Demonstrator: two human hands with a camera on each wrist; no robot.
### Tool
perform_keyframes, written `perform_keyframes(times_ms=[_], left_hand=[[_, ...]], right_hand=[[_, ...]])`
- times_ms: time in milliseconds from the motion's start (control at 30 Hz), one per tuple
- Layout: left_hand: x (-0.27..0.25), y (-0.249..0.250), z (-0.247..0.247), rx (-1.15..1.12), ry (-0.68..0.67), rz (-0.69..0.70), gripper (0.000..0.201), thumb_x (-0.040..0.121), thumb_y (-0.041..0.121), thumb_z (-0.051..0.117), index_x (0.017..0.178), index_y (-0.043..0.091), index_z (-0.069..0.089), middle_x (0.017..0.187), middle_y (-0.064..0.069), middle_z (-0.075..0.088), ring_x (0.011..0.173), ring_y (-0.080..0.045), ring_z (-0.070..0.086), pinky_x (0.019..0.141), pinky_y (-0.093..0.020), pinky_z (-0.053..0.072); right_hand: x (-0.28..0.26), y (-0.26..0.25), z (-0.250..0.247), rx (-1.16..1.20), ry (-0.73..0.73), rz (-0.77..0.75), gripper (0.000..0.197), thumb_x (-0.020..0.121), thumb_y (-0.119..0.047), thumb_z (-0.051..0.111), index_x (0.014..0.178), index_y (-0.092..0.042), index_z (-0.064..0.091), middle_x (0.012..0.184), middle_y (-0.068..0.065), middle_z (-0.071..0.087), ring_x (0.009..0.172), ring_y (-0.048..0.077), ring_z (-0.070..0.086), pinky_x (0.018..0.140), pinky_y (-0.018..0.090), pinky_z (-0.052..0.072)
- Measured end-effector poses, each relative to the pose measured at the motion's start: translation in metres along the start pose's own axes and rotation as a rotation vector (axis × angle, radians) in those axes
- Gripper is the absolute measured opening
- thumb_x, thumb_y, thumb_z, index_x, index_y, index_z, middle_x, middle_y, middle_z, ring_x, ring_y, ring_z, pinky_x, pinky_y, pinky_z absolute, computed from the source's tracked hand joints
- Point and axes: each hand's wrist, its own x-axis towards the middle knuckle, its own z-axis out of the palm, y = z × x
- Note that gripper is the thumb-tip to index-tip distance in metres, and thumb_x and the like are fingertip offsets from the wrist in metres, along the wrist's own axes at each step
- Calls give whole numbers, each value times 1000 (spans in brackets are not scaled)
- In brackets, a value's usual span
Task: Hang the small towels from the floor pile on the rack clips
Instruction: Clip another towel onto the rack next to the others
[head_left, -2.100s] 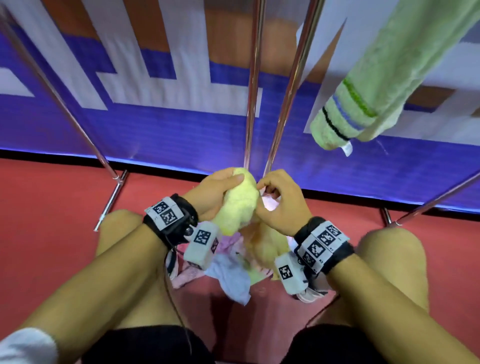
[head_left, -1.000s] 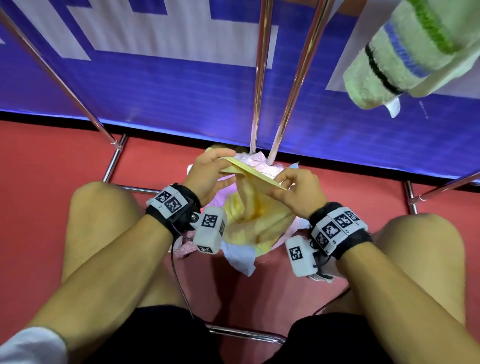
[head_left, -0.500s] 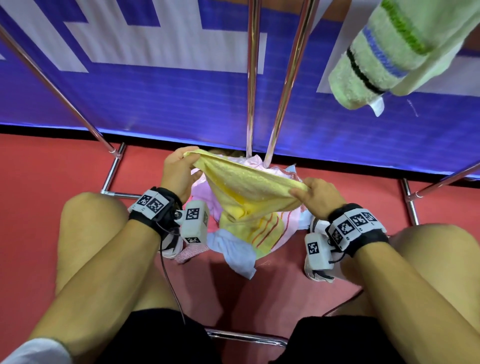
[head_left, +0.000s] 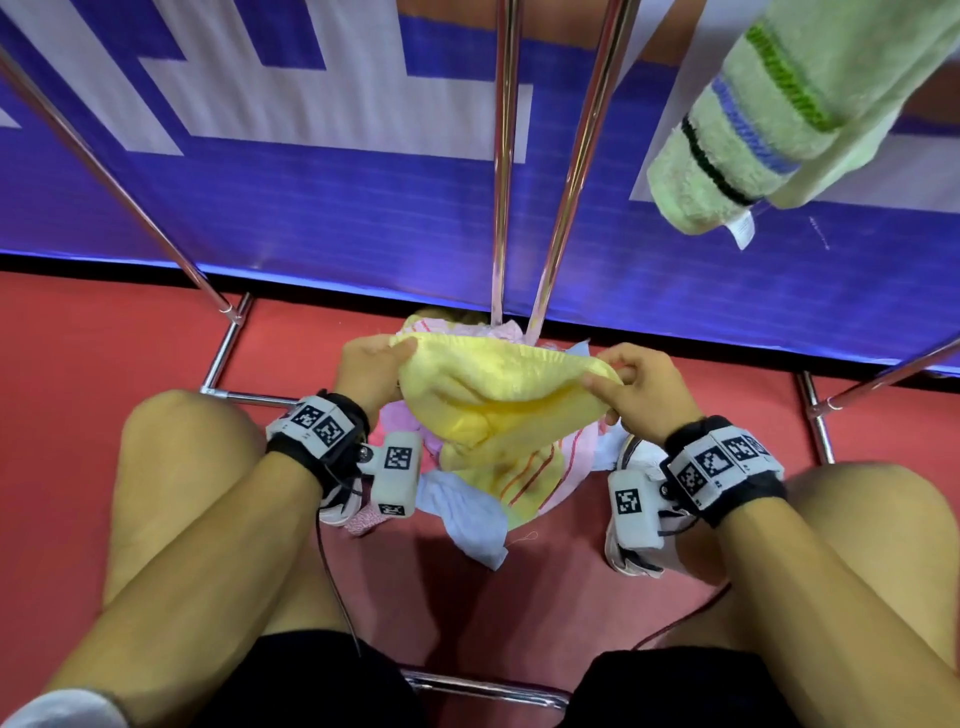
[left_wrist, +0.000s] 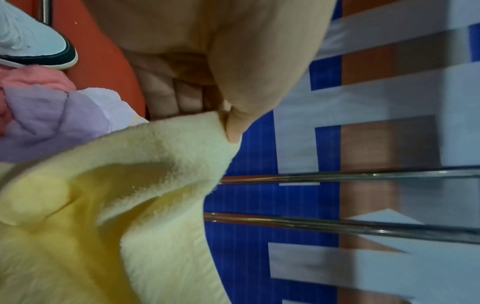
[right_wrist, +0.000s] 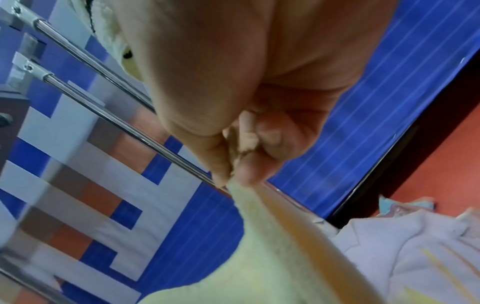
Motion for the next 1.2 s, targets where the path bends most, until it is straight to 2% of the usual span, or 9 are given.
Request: perform_keyframes(times_ms=[67, 133, 300, 500, 633, 733, 900, 1067, 1200], left_hand=[[-6, -3, 9, 4, -71, -14, 14, 96, 8, 57, 101, -5, 62, 91, -20, 55, 82, -27, 52, 57, -29, 51], [-13, -6, 19, -16, -141, -25, 21, 98, 7, 55, 109, -9, 60, 94, -21, 55, 84, -28, 54, 54, -26, 53], [-36, -6, 41, 11, -244, 12, 21, 97, 5, 55, 109, -10, 64, 95, -19, 65, 76, -23, 65, 63, -28, 59], [-50, 0, 56, -3, -286, 46, 9, 87, -2, 67, 91, 5, 64, 89, -23, 66, 75, -28, 64, 75, -43, 55], [-49, -1, 60, -13, -269, 42, 15, 85, -5, 68, 84, 8, 60, 85, -21, 66, 69, -26, 65, 78, -45, 55], [-46, -1, 57, 17, -309, 52, 10, 87, -4, 66, 88, 6, 65, 88, -20, 67, 81, -30, 64, 83, -48, 53], [-43, -2, 56, 63, -385, 70, 16, 93, -1, 59, 97, 11, 69, 91, -15, 73, 80, -22, 69, 77, -37, 58], [-46, -3, 61, 69, -401, 46, 10, 92, 7, 63, 96, 16, 64, 88, -22, 65, 80, -29, 61, 76, -41, 50], [-46, -2, 64, 89, -405, 62, 18, 92, -1, 61, 88, 16, 66, 73, -2, 69, 69, -15, 62, 66, -29, 51]], right_hand=[[-3, -10, 4, 86, -10, 7, 23, 93, -11, 63, 113, -20, 56, 63, 15, 64, 39, 13, 56, 39, 21, 38], [-7, -19, 8, 141, -38, -2, 29, 96, -2, 51, 118, -20, 48, 61, 17, 59, 34, 9, 50, 36, 20, 37], [-11, -30, 28, 167, -110, -104, 14, 96, 3, 45, 95, -8, 52, 54, 9, 55, 39, 15, 56, 34, 25, 38], [-5, -27, 47, 175, -206, -125, 42, 77, 14, 45, 91, -20, 64, 71, 23, 57, 59, 21, 57, 54, 28, 50], [-1, -18, 52, 126, -244, -182, 53, 74, 22, 38, 98, -18, 64, 68, -5, 52, 57, 0, 48, 60, 12, 41], [3, -13, 46, -15, -200, -261, 38, 81, 9, 58, 97, -24, 66, 66, -11, 60, 61, 3, 57, 66, 19, 49], [9, -12, 42, -113, -173, -274, 5, 85, -23, 75, 86, -26, 72, 71, -7, 73, 71, 7, 69, 73, 32, 56], [14, -13, 42, -128, -192, -295, 18, 87, -40, 71, 80, -24, 72, 70, -2, 72, 71, 17, 69, 71, 42, 57], [13, -14, 45, -154, -204, -361, 22, 92, -38, 63, 79, -21, 68, 68, -2, 69, 69, 17, 67, 70, 43, 55]])
